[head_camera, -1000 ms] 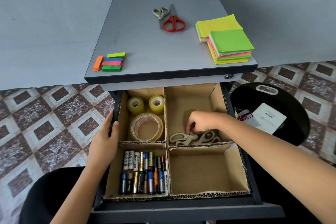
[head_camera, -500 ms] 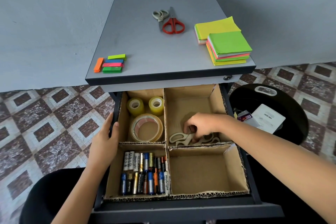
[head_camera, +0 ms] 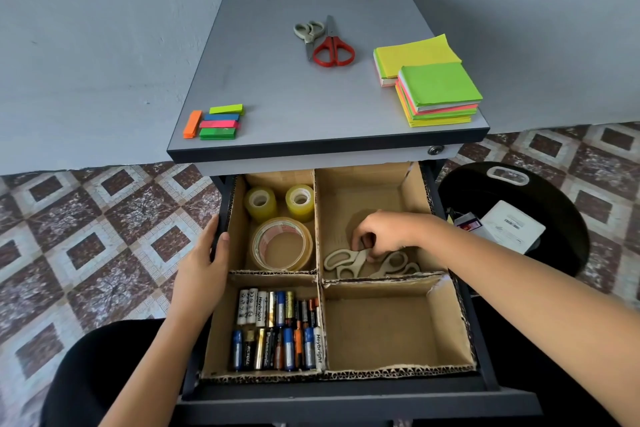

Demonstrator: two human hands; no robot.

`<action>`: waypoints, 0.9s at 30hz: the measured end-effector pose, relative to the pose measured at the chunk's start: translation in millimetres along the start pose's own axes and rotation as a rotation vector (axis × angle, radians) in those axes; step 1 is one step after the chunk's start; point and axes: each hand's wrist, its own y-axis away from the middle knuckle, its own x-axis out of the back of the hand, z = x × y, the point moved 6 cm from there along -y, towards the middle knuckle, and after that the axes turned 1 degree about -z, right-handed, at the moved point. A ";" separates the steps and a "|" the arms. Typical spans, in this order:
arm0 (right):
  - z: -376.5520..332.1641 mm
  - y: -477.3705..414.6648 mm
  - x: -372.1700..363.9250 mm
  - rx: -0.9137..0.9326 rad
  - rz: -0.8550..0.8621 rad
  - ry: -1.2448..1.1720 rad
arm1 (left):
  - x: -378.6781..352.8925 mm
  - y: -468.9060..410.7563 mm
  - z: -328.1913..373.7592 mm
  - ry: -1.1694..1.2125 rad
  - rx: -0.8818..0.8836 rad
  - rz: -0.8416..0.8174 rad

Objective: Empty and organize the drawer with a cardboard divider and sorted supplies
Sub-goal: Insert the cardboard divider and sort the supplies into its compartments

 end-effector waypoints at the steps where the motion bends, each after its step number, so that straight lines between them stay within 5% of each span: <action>1: 0.2 -0.1 -0.5 -0.003 0.002 -0.004 | -0.1 -0.1 -0.2 -0.001 -0.001 0.000; 16: -10.5 31.8 20.4 -0.010 0.188 -0.140 | 1.2 -4.1 -3.3 -0.079 -0.022 0.026; 22: -48.1 92.0 84.4 0.130 0.436 -0.147 | 45.6 6.8 73.0 -0.060 -0.339 0.350; 27: -68.0 127.6 161.9 0.206 0.715 -0.220 | 63.5 -13.0 181.1 -0.030 -0.638 0.335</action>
